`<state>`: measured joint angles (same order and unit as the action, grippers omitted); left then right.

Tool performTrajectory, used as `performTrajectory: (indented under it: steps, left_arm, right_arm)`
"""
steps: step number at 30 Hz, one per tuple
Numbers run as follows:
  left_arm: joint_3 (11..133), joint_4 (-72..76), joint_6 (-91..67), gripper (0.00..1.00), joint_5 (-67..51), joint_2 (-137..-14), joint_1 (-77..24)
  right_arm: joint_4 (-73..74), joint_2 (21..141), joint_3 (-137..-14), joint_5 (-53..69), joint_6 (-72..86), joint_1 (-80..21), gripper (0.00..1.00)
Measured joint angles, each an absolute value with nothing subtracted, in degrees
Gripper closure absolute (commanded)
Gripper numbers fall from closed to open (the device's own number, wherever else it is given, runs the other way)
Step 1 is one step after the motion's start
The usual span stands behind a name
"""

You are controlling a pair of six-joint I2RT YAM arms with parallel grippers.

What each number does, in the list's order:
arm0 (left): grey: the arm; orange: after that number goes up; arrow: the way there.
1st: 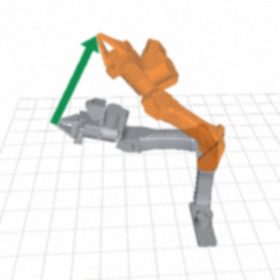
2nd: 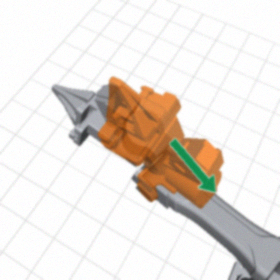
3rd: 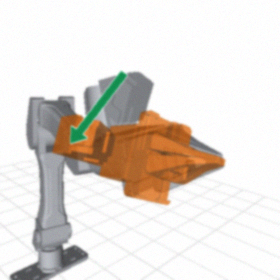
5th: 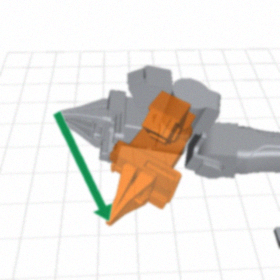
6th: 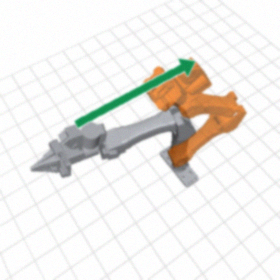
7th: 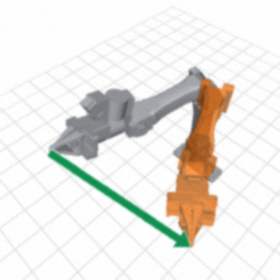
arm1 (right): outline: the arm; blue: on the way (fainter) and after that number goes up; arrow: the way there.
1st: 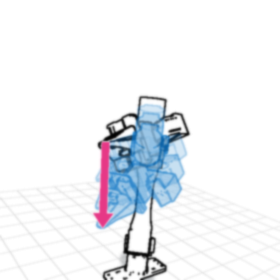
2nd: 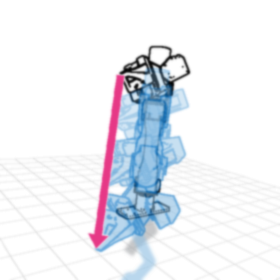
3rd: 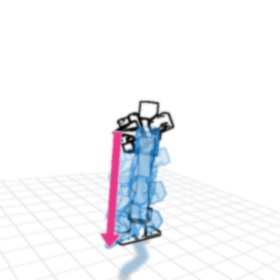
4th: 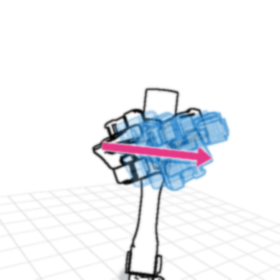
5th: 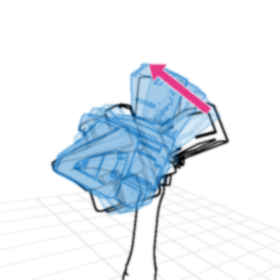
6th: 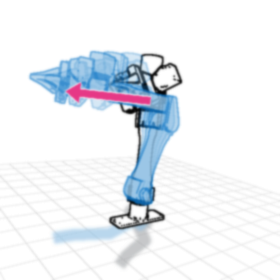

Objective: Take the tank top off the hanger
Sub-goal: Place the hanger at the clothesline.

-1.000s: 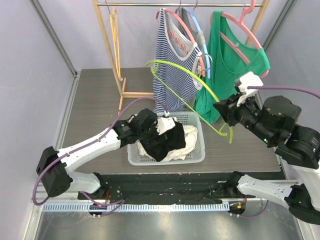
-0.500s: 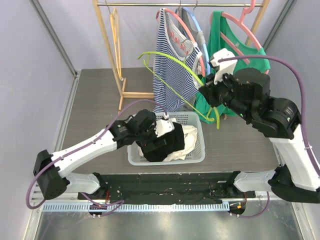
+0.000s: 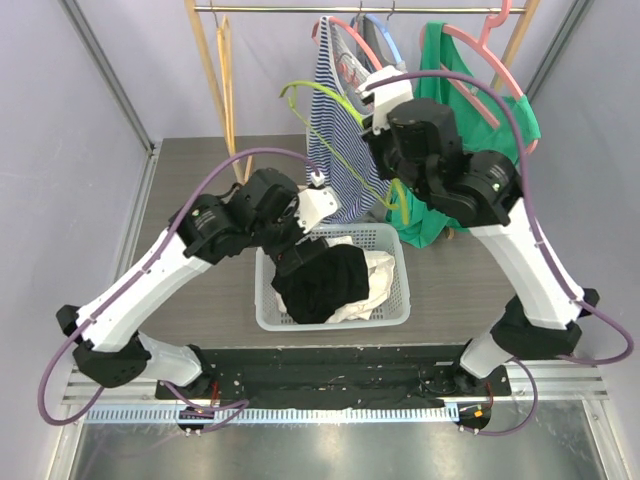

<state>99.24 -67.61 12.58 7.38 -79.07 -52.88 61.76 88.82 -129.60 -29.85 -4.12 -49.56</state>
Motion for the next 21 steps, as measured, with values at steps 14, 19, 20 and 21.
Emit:
performTrajectory:
  steps: [14, 19, 20, 21]
  left_arm:
    - [120.4, -69.5, 16.2, 0.00, 15.1, -67.0, -52.9]
    - [123.2, -63.9, 18.5, 0.00, 24.3, -65.2, -52.9]
    - [123.5, -62.6, 18.9, 0.00, 25.9, -65.1, -52.9]
    - [123.8, -61.7, 19.2, 0.00, 27.2, -65.3, -52.9]
  right_arm:
    - [56.2, 100.0, -139.0, -37.9, -9.6, -52.6, 0.99]
    - [51.1, 103.4, -140.6, -42.0, -11.5, -53.1, 0.99]
    - [50.0, 104.2, -140.9, -42.6, -11.9, -53.2, 0.99]
    - [48.8, 105.1, -141.4, -43.1, -12.2, -53.2, 0.99]
